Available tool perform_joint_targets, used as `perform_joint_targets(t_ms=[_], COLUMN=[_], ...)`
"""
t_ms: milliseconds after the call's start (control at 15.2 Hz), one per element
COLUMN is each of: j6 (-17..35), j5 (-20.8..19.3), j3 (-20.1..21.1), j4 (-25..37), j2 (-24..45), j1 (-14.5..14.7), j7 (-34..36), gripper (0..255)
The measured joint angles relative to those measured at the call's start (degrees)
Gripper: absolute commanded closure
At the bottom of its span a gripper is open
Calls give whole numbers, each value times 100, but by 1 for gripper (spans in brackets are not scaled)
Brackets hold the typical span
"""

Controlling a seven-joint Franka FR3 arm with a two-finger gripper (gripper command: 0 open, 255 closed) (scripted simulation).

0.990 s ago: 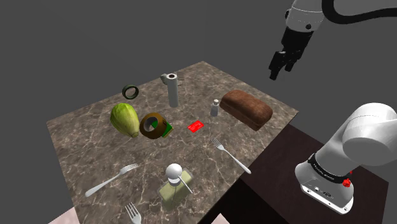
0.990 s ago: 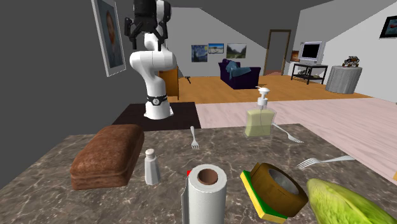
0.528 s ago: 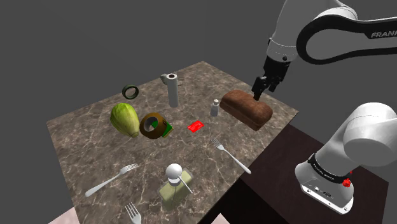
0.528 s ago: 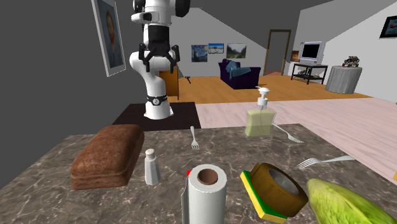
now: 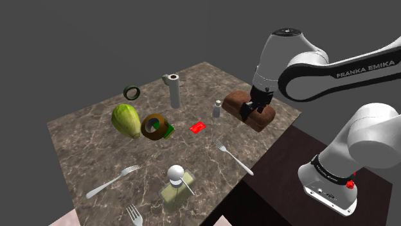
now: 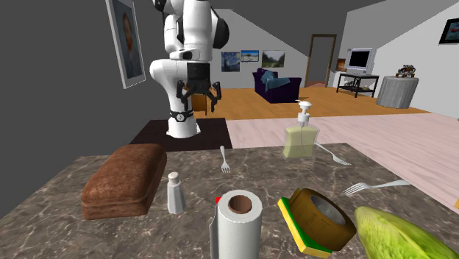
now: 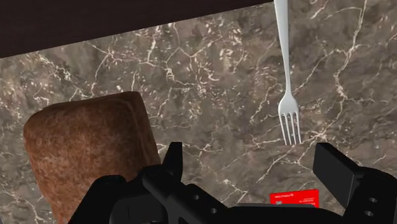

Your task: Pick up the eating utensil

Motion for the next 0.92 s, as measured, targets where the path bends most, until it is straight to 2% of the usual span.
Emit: perform_joint_targets(t_ms=[330, 528, 726, 858, 924], j6=[1265, 2071, 2814, 3274, 3379], j5=[62, -117, -656, -1516, -1816], j3=[478, 771, 1113, 1237, 1221], j4=[-97, -106, 15, 243, 293], j2=[1074, 1828, 2671, 3410, 3583], j1=[9, -111, -326, -518, -514], j7=[543, 939, 1639, 2416, 2700], gripper=[0, 0, 0, 0, 0])
